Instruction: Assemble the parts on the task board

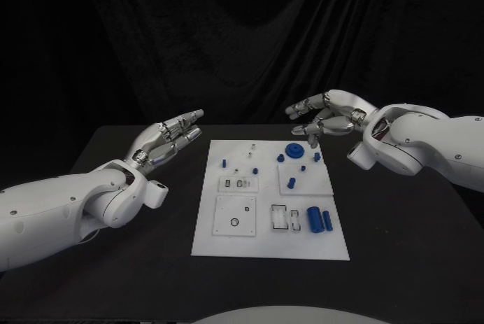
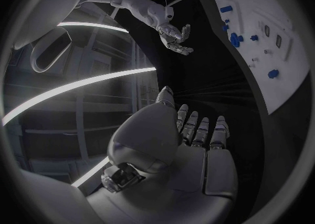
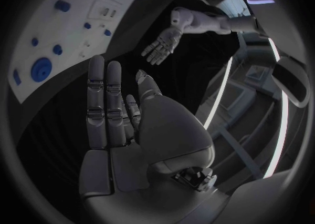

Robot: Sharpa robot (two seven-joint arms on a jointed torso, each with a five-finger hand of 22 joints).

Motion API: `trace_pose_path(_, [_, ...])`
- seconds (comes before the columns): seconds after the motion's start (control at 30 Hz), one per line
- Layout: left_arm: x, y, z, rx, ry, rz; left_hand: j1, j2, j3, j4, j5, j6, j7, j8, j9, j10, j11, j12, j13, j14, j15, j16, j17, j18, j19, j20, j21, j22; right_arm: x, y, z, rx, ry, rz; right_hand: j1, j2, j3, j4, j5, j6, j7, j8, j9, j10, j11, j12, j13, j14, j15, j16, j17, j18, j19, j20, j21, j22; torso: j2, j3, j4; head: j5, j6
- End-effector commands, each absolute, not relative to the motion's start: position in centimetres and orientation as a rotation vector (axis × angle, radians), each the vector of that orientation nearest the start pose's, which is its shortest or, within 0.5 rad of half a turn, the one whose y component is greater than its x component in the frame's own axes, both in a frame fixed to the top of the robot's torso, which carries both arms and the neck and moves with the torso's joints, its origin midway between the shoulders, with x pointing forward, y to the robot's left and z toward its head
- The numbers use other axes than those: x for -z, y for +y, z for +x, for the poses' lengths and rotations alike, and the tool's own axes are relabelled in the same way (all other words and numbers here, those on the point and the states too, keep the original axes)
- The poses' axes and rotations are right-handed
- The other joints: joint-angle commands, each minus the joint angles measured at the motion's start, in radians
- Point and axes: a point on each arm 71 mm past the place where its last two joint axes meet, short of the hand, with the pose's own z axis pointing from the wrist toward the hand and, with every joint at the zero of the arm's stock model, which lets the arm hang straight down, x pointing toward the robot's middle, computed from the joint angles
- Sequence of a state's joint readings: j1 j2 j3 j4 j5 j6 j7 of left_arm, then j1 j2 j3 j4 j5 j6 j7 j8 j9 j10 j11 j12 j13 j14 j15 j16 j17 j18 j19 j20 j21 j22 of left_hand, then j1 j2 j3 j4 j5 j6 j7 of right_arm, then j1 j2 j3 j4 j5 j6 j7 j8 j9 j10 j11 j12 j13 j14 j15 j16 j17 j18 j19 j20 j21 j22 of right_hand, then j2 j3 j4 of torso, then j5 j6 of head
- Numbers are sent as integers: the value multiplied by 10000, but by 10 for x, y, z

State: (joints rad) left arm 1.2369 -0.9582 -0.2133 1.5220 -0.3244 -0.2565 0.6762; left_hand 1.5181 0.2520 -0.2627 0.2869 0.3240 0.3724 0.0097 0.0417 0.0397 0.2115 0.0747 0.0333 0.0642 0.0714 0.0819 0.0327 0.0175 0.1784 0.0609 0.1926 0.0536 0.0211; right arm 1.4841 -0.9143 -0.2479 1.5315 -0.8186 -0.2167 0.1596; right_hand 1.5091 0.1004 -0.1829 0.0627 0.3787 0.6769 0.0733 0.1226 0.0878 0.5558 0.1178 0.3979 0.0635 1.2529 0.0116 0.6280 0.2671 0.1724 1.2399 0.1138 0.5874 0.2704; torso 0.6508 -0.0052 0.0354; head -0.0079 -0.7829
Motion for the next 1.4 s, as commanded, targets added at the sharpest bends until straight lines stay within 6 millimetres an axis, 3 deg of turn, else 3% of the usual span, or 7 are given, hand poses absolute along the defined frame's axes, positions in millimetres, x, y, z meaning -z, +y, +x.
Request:
trace_pose_path(0.03, [184,256,455,15851,12569,-4446,143,0,55,0,40,-915,-466,-114,-80,-203,62,-48,-77,-99,24,-51,-15,-9,-89,-18,-52,-11,127,-229,500,-6611,17605,-1831,-30,-238,244,148,47,578,-105,64,98,475,-106,-263,-1,208,-120,658,364,85,185,-123,503,393,216,-24,74,-33,-48])
trace_pose_path(0.07, [184,257,455,15847,12546,-4432,223,-10,87,-27,36,-1327,-742,-143,-112,-292,39,-58,-116,-154,-2,-83,-27,-12,-125,-44,-78,-20,127,-228,501,-6281,17564,-2242,47,-337,429,173,48,863,-128,108,153,744,-150,-397,5,284,-175,939,529,86,220,-179,759,606,263,-23,80,-31,-64])
trace_pose_path(0.2, [182,261,451,15823,12456,-4413,273,-20,110,-30,35,-1536,-889,-155,-126,-481,-51,-81,-184,-326,-95,-168,-66,-7,-193,-120,-131,-40,125,-222,502,-4874,17384,-4016,250,-761,1293,329,55,1303,-247,-81,229,1484,-237,-982,14,147,-255,1498,925,88,-128,-261,1506,1365,443,-35,75,-25,-88])
trace_pose_path(0.47, [180,269,445,15674,12344,-4465,324,-59,127,-47,35,-1580,-967,-148,-123,-941,-250,-134,-345,-662,-359,-310,-156,9,-372,-328,-282,-95,124,-214,503,-3696,16853,-5706,528,-1216,2534,137,64,1559,-419,-322,280,1881,-351,-1583,23,86,-346,1686,1106,97,-603,-335,2217,2180,1044,-58,150,-170,267])
trace_pose_path(0.53, [180,270,444,15676,12349,-4477,516,-155,382,24,2938,-1518,-869,-131,-107,-993,-266,-130,-377,-687,-402,-317,-164,9,-398,-378,-316,-104,124,-213,504,-3594,16725,-5896,480,-1279,2697,145,61,1616,-391,-339,292,1967,-357,-1638,26,123,-356,1737,1143,98,-645,-340,2324,2300,1113,-65,175,-238,297])
trace_pose_path(0.93, [179,270,442,15777,12373,-4484,568,-234,467,-36,3113,-1327,-705,-113,-93,-1057,-244,-146,-404,-714,-410,-327,-174,3,-437,-393,-352,-118,118,-209,508,-3369,15449,-6624,-106,-1775,3708,457,39,1776,-496,-539,332,2705,-458,-1916,42,465,-447,2374,1550,-82,-303,-393,3759,4142,1474,-83,306,-487,440])
trace_pose_path(1.4, [178,271,439,15784,12369,-4515,592,-252,509,-46,3175,-1240,-656,-104,-85,-1044,-215,-142,-405,-712,-406,-326,-173,3,-438,-398,-352,-116,112,-205,508,-3687,14560,-6607,-413,-1930,3993,697,28,1638,-641,-579,310,2827,-449,-2108,42,582,-452,2683,1766,-234,26,-402,4519,5216,1792,-161,393,-665,775])
